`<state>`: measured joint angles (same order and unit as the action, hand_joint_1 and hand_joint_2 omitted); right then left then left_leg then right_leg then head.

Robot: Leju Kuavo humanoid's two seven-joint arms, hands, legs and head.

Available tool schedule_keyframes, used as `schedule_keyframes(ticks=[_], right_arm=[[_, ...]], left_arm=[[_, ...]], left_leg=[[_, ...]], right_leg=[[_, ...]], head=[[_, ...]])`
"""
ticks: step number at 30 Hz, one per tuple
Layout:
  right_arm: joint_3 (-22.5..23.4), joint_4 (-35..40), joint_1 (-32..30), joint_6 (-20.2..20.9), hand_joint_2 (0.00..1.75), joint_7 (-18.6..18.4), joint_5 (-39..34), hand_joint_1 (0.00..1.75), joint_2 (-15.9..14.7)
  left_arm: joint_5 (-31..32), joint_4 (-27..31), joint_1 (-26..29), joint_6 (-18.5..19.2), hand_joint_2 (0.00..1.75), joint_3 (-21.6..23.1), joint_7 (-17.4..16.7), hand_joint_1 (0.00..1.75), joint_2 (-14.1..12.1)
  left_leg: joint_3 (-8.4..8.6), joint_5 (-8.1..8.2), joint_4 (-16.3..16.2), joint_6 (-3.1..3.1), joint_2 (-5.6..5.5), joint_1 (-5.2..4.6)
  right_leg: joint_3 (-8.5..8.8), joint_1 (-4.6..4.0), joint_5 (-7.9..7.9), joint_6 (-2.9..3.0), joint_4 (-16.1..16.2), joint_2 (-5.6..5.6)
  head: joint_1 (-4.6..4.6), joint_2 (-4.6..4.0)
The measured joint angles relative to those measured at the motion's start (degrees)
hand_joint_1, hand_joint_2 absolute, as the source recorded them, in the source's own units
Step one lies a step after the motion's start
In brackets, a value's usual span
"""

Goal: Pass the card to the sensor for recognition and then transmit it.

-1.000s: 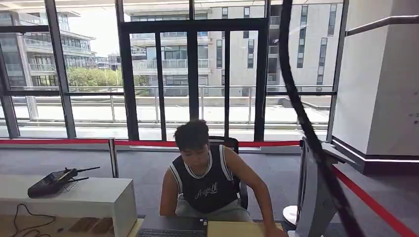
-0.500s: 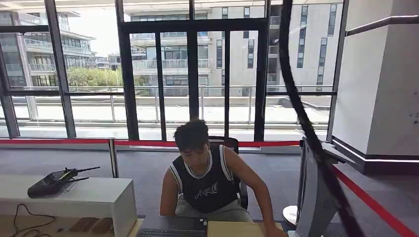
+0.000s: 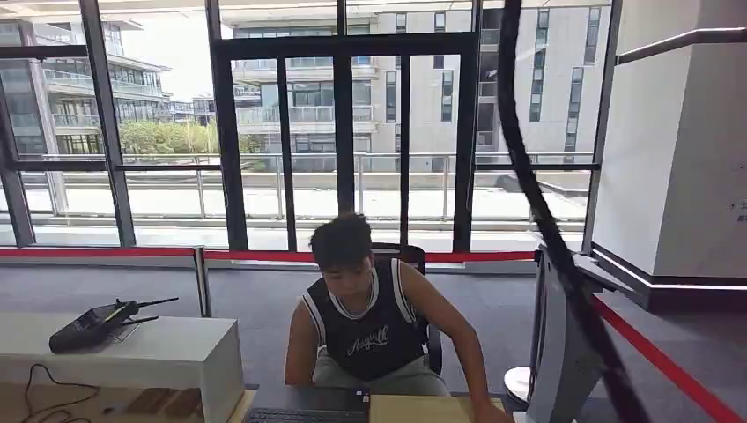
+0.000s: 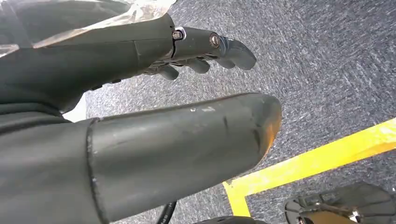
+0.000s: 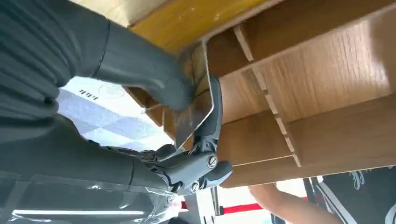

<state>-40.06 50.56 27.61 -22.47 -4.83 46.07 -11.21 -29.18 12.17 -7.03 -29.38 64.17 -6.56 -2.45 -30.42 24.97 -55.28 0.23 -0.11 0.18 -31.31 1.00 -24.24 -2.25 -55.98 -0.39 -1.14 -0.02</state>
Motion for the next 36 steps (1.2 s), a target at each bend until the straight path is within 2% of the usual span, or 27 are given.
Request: schedule_keyframes(ticks=[15,21,27,36], right_arm=[[0.0,0.0,0.0,-0.5,1.75,0.8,-0.6,1.75,0.0],[0.5,0.1,0.4,-4.0,1.75,0.8,0.5,1.75,0.0],[2.6,3.9,2.3,-5.2,1.75,-2.0,2.5,1.75,-0.9],[5.8,13.2,5.0,-3.1,1.75,-5.4,3.1,1.75,-3.9]], left_arm=[[0.1,0.0,0.0,-0.2,0.0,0.0,0.0,0.0,0.0],[0.1,0.0,0.0,-0.2,0.0,0.0,0.1,0.0,0.1],[0.2,0.0,0.0,-0.3,0.0,0.0,0.4,0.0,0.1],[0.0,0.0,0.0,-0.3,0.0,0.1,1.0,0.0,0.2]], left_leg=[[0.0,0.0,0.0,0.0,0.0,0.0],[0.0,0.0,0.0,0.0,0.0,0.0],[0.01,-0.01,0.0,0.0,0.01,-0.01],[0.0,-0.01,0.0,0.01,0.0,-0.01]], right_leg=[[0.0,0.0,0.0,0.0,0.0,0.0],[0.01,0.0,0.01,0.0,0.0,0.0],[0.01,0.01,0.03,0.01,0.0,0.0],[0.0,0.01,0.03,0.01,0.0,0.0]], head=[[0.0,0.0],[0.0,0.0],[0.0,0.0],[0.0,0.0]])
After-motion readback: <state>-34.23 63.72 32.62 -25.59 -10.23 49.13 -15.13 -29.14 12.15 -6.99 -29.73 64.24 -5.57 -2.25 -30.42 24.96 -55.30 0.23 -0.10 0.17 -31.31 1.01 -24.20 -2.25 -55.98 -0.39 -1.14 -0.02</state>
